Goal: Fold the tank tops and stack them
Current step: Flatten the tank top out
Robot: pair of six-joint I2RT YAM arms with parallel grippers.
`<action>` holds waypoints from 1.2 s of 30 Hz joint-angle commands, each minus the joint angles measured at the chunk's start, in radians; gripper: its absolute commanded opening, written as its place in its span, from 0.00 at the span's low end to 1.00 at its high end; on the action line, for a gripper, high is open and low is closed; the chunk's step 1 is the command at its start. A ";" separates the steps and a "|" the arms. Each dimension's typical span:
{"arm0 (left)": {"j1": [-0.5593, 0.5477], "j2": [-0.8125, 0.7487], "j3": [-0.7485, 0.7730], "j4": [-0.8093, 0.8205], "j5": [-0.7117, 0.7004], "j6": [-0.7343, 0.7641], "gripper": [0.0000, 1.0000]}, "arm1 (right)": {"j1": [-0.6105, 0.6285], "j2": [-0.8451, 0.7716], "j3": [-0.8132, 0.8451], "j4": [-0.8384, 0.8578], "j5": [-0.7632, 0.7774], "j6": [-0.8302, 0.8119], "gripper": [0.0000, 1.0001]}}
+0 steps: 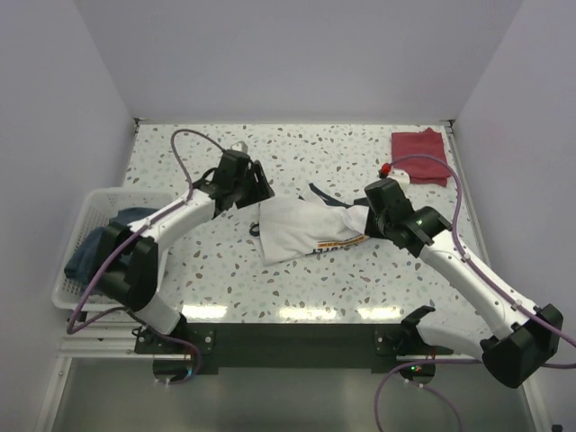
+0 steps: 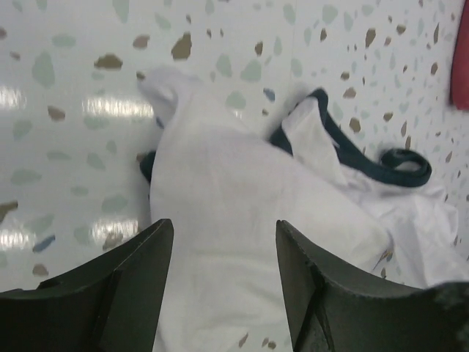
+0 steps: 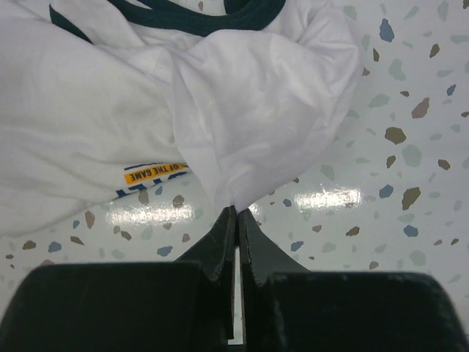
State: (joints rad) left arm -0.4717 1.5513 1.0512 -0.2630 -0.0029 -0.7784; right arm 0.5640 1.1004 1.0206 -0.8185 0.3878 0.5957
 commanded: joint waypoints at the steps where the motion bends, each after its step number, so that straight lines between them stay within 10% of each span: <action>1: 0.037 0.139 0.168 -0.021 -0.052 0.059 0.63 | -0.007 -0.023 -0.002 0.012 0.046 0.023 0.00; 17: 0.087 0.480 0.389 -0.022 0.089 0.091 0.63 | -0.044 -0.016 0.090 0.033 0.045 -0.028 0.00; 24: 0.111 0.552 0.518 -0.007 0.101 0.082 0.09 | -0.128 0.145 0.217 0.142 -0.076 -0.062 0.00; 36: 0.257 0.629 1.149 -0.025 0.208 0.079 0.00 | -0.308 0.731 1.240 0.157 -0.296 -0.131 0.00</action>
State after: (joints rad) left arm -0.2947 2.2002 1.9709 -0.3191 0.1608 -0.7101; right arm 0.2897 1.8053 2.0197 -0.6819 0.1509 0.5045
